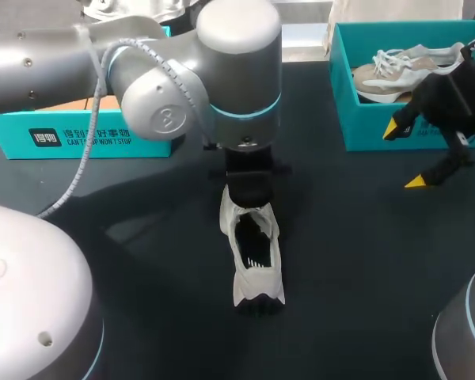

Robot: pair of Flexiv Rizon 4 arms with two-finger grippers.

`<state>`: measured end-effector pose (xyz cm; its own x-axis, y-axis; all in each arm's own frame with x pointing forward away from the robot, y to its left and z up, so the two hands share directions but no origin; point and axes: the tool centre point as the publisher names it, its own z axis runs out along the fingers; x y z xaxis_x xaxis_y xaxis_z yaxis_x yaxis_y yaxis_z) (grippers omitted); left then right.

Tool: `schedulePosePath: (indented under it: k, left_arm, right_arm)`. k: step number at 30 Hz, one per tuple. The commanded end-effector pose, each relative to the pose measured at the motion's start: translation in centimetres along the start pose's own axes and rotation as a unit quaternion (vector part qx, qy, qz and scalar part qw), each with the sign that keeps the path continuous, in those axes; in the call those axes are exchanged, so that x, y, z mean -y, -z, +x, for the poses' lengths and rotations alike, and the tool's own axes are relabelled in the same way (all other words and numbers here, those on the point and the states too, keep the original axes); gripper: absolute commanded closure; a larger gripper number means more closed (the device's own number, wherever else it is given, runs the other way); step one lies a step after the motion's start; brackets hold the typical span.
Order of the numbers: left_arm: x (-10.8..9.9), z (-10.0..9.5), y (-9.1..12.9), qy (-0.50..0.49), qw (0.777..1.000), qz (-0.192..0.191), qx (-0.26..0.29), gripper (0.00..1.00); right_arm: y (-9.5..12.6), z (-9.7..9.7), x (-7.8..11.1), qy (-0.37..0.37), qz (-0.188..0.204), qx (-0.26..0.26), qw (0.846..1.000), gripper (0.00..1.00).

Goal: Take the shoe out of the shoebox, open the shoe tongue, remove and reinsert the insole, then place the shoe into the shoebox

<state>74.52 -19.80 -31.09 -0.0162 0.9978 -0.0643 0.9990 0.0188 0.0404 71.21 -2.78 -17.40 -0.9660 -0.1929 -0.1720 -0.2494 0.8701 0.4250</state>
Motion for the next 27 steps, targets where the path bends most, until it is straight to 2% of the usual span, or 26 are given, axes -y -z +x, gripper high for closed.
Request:
schedulePosePath:
  k: [1, 10, 23, 25, 27]
  left_arm:
    - [1.0, 0.4, -0.4, 0.003, 1.000, -0.006, 0.009, 0.69]
    - [1.3, 0.0, -0.5, 0.004, 1.000, -0.002, 0.010, 0.71]
    - [4.7, 1.0, -1.1, 0.028, 0.999, 0.010, 0.017, 0.80]
    - [5.0, 1.1, -1.2, 0.034, 0.999, 0.021, 0.011, 0.81]
    - [5.1, 1.1, -1.2, 0.037, 0.999, 0.023, 0.008, 0.79]
  right_arm:
    - [-0.1, -0.2, 0.0, 0.000, 0.001, -0.002, 1.000, 0.00]
    - [-0.1, -0.2, 0.0, 0.000, 0.001, -0.002, 1.000, 0.00]
    - [-0.1, -0.2, 0.0, 0.000, 0.001, -0.002, 1.000, 0.00]
    - [-0.1, -0.2, 0.0, 0.000, 0.001, -0.002, 1.000, 0.00]
    - [-0.1, -0.2, 0.0, 0.000, 0.001, -0.002, 1.000, 0.00]
